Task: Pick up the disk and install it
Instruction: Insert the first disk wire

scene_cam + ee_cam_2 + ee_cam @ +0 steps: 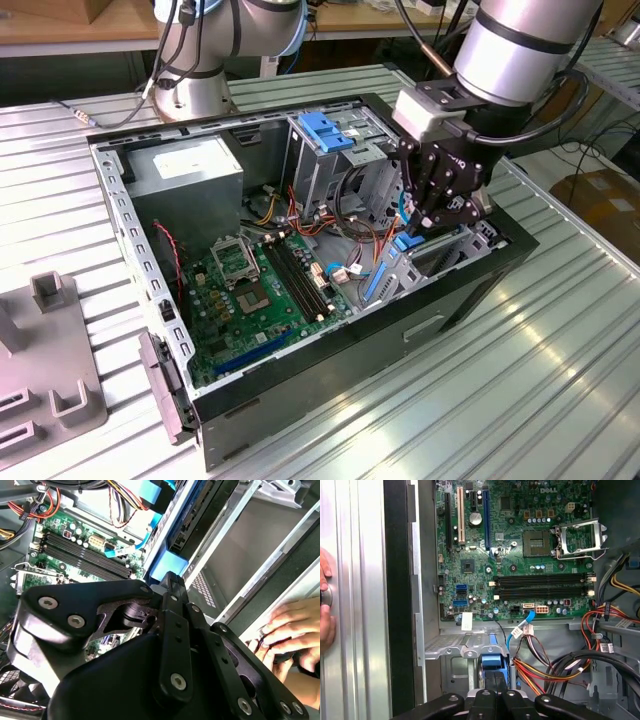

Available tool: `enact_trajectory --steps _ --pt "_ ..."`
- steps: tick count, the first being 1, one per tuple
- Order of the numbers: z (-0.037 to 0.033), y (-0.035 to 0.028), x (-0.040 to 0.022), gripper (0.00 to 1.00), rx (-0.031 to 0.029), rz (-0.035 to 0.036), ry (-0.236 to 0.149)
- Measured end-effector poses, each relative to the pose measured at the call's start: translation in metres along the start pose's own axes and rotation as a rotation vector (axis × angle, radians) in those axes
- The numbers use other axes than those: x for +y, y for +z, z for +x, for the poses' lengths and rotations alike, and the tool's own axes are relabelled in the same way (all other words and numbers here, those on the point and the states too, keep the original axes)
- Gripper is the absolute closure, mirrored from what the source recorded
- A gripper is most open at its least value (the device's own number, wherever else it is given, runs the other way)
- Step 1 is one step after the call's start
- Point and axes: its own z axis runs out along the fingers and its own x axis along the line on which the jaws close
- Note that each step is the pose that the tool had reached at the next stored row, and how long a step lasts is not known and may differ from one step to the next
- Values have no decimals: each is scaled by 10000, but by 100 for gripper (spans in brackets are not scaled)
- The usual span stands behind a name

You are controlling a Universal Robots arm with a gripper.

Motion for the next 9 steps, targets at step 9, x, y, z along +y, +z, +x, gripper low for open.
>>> enact_trajectory --steps 9 --pt "-5 -2 -95 89 0 0 -1"
